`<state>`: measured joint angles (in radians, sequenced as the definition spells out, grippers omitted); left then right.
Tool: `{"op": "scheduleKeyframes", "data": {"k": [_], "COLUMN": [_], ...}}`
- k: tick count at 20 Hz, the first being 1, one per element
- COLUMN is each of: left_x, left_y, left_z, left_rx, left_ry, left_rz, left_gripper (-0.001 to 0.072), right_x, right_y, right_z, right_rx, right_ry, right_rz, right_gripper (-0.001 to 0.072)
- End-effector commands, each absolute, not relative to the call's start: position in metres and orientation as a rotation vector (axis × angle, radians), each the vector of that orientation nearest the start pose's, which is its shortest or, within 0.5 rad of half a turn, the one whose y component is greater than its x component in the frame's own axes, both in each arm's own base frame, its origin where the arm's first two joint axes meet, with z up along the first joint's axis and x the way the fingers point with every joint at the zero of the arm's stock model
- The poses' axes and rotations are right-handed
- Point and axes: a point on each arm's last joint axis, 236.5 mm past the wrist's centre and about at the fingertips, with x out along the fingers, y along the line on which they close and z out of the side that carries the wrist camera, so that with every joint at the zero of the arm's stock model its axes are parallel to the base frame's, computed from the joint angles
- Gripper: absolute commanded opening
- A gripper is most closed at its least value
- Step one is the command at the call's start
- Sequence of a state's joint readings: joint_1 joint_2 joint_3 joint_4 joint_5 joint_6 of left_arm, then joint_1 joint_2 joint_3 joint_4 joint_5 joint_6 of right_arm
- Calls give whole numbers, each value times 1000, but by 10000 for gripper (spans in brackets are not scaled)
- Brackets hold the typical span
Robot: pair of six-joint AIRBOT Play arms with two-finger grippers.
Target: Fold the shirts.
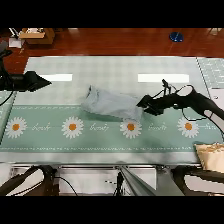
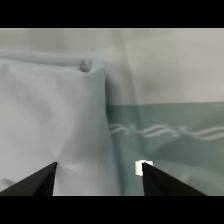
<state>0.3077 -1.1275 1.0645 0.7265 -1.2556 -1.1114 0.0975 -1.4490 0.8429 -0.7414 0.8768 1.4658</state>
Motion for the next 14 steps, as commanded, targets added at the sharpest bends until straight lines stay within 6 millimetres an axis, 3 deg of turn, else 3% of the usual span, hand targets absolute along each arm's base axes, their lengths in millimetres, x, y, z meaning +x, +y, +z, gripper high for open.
{"op": "scheduleKeyframes", "data": {"k": [1, 2, 3, 4, 6, 8, 11, 14], "left_x": [372, 372, 372, 372, 372, 373, 376, 382], "left_y": [-58, -58, -58, -58, -58, -58, -56, -52], "left_z": [97, 97, 97, 97, 97, 97, 96, 97], "left_rx": [-509, -509, -509, -509, -509, -509, -510, -486], "left_ry": [983, 983, 983, 983, 984, 981, 975, 944], "left_rz": [-488, -487, -488, -488, -487, -485, -477, -467], "left_gripper": [19, 19, 19, 19, 19, 18, 18, 19], "right_x": [338, 337, 336, 334, 332, 342, 361, 349], "right_y": [191, 195, 201, 206, 214, 201, 139, 64], "right_z": [-106, -104, -97, -87, -47, 3, 93, 169], "right_rx": [723, 711, 713, 706, 630, 553, 442, 391], "right_ry": [1455, 1453, 1454, 1458, 1433, 1354, 1182, 1045], "right_rz": [312, 342, 384, 448, 621, 663, 479, 265], "right_gripper": [552, 352, 105, 32, 32, 32, 32, 31]}}
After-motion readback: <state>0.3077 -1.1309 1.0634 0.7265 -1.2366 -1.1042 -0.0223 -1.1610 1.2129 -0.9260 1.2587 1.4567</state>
